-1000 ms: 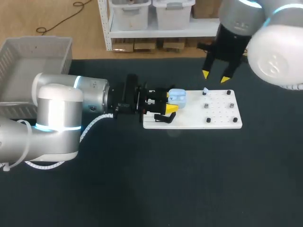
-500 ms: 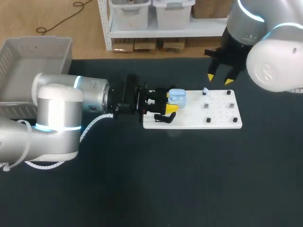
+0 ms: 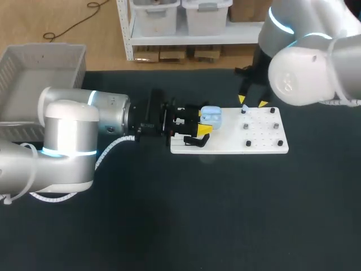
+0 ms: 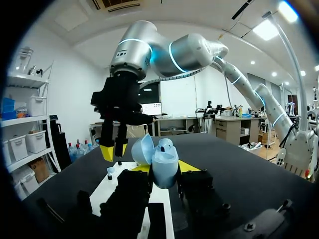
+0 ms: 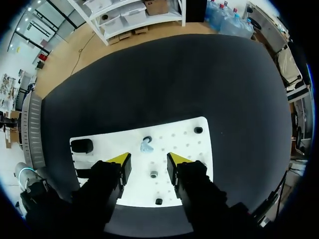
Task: Pick up each earbud case from the left stands, insert the matching earbuds, close the lid, and place the case in the box.
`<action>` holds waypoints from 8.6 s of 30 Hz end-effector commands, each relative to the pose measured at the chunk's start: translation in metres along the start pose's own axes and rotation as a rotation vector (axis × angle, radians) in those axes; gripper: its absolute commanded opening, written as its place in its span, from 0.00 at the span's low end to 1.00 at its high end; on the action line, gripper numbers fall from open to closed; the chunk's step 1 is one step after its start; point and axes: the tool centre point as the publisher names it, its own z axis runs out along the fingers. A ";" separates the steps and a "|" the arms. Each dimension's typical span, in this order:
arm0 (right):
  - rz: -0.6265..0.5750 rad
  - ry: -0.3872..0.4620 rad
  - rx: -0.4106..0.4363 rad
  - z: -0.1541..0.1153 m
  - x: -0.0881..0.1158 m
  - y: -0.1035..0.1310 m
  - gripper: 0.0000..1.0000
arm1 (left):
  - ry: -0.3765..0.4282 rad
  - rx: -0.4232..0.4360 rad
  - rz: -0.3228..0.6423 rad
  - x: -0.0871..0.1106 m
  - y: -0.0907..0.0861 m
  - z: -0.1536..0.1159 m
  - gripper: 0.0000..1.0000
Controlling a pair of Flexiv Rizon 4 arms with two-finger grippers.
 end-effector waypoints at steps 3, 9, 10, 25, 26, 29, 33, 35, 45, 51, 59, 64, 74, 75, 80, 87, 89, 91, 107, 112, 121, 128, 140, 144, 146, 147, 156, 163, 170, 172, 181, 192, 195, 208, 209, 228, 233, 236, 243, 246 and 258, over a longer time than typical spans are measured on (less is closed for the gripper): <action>0.008 0.011 0.004 0.012 -0.006 0.001 0.43 | 0.002 0.001 0.000 0.000 0.000 0.000 0.00; 0.022 0.017 0.000 0.019 -0.006 -0.002 0.40 | 0.002 0.001 0.000 0.000 0.000 0.000 0.00; 0.024 0.019 -0.002 0.020 -0.005 -0.003 0.39 | 0.002 0.001 0.000 0.000 0.000 0.000 0.00; 0.033 0.041 -0.026 0.031 -0.005 0.000 0.32 | 0.002 0.001 0.000 0.000 0.000 0.000 0.00; 0.032 0.042 -0.027 0.031 -0.005 0.001 0.32 | 0.002 0.001 0.000 0.000 0.000 0.000 0.00; 0.031 0.044 -0.029 0.032 -0.005 0.002 0.30 | 0.002 0.001 0.000 0.000 0.000 0.000 0.00; 0.028 0.047 -0.030 0.033 -0.005 0.004 0.28 | 0.002 0.001 0.000 0.000 0.000 0.000 0.00; 0.028 0.048 -0.030 0.033 -0.005 0.004 0.27 | 0.002 0.001 0.000 0.000 0.000 0.000 0.00; 0.032 0.044 -0.023 0.033 -0.005 0.004 0.18 | 0.002 0.001 0.000 0.000 0.000 0.000 0.00; 0.033 0.046 -0.015 0.034 -0.004 0.004 0.00 | 0.002 0.001 0.000 0.000 0.000 0.000 0.00; 0.037 0.029 -0.012 0.022 0.000 0.004 0.00 | 0.002 0.001 0.000 0.000 0.000 0.000 0.00; 0.037 0.009 -0.005 0.004 0.008 0.004 0.00 | 0.002 0.001 0.000 0.000 0.000 0.000 0.00; 0.057 -0.037 -0.029 -0.050 0.028 0.005 0.00 | 0.002 0.001 0.000 0.000 0.000 0.000 0.00; 0.059 -0.046 -0.036 -0.057 0.030 0.006 0.00 | 0.002 0.001 0.000 0.000 0.000 0.000 0.00; 0.055 -0.069 -0.064 -0.091 0.042 0.013 0.00 | 0.002 0.001 0.000 0.000 0.000 0.000 0.00; -0.019 -0.049 -0.119 -0.128 0.067 0.038 0.00 | 0.002 0.001 0.000 0.000 0.000 0.000 0.00; -0.048 -0.029 -0.133 -0.134 0.074 0.047 0.00 | 0.002 0.001 0.000 0.000 0.000 0.000 0.00; -0.077 -0.009 -0.139 -0.139 0.082 0.056 0.00 | 0.002 0.001 0.000 0.000 0.000 0.000 0.00; -0.206 0.118 -0.129 -0.126 0.124 0.090 0.00 | 0.002 0.001 0.000 0.000 0.000 0.000 0.00; -0.229 0.156 -0.145 -0.120 0.130 0.097 0.00 | 0.002 0.001 0.000 0.000 0.000 0.000 0.00; -0.266 0.195 -0.148 -0.107 0.135 0.105 0.00 | 0.002 0.001 0.000 0.000 0.000 0.000 0.00; -0.271 0.171 -0.146 -0.104 0.134 0.105 0.00 | 0.002 0.001 0.000 0.000 0.000 0.000 0.00; -0.271 0.171 -0.146 -0.104 0.134 0.105 0.00 | 0.002 0.001 0.000 0.000 0.000 0.000 0.00; -0.279 0.174 -0.141 -0.103 0.134 0.106 0.00 | 0.002 0.001 0.000 0.000 0.000 0.000 0.00; -0.311 0.190 -0.137 -0.102 0.134 0.109 0.00 | 0.002 0.001 0.000 0.000 0.000 0.000 0.00; -0.325 0.192 -0.126 -0.101 0.134 0.110 0.00 | 0.002 0.001 0.000 0.000 0.000 0.000 0.00; -0.428 0.234 -0.119 -0.093 0.133 0.111 0.00 | 0.002 0.001 0.000 0.000 0.000 0.000 0.00; -0.445 0.247 -0.119 -0.088 0.127 0.106 0.00 | 0.002 0.001 0.000 0.000 0.000 0.000 0.00; -0.438 0.249 -0.121 -0.085 0.127 0.105 0.00 | 0.002 0.001 0.000 0.000 0.000 0.000 0.00; -0.440 0.252 -0.118 -0.085 0.128 0.107 0.00 | 0.002 0.001 0.000 0.000 0.000 0.000 0.00; -0.439 0.259 -0.102 -0.084 0.133 0.109 0.00 | 0.002 0.001 0.000 0.000 0.000 0.000 0.00; -0.430 0.268 -0.101 -0.080 0.133 0.109 0.00 | 0.002 0.001 0.000 0.000 0.000 0.000 0.00; -0.429 0.270 -0.102 -0.079 0.132 0.109 0.00 | 0.002 0.001 0.000 0.000 0.000 0.000 0.00; -0.432 0.278 -0.103 -0.075 0.128 0.111 0.00 | 0.002 0.001 0.000 0.000 0.000 0.000 0.00; -0.432 0.279 -0.102 -0.074 0.128 0.111 0.00 | 0.002 0.001 0.000 0.000 0.000 0.000 0.00; -0.429 0.284 -0.078 -0.074 0.128 0.114 0.98 | 0.002 0.001 0.000 0.000 0.000 0.000 0.00; -0.437 0.268 -0.081 -0.084 0.133 0.114 1.00 | 0.002 0.001 0.000 0.000 0.000 0.000 0.00; -0.442 0.252 -0.091 -0.094 0.136 0.114 1.00 | 0.002 0.001 0.000 0.000 0.000 0.000 0.00; -0.316 0.175 -0.087 -0.110 0.114 0.099 1.00 | 0.002 0.001 0.000 0.000 0.000 0.000 0.00; -0.189 0.146 -0.061 -0.107 0.094 0.087 1.00 | 0.002 0.001 0.000 0.000 0.000 0.000 0.00; 0.050 0.150 0.004 -0.067 0.041 0.062 1.00 | 0.002 0.001 0.000 0.000 0.000 0.000 0.00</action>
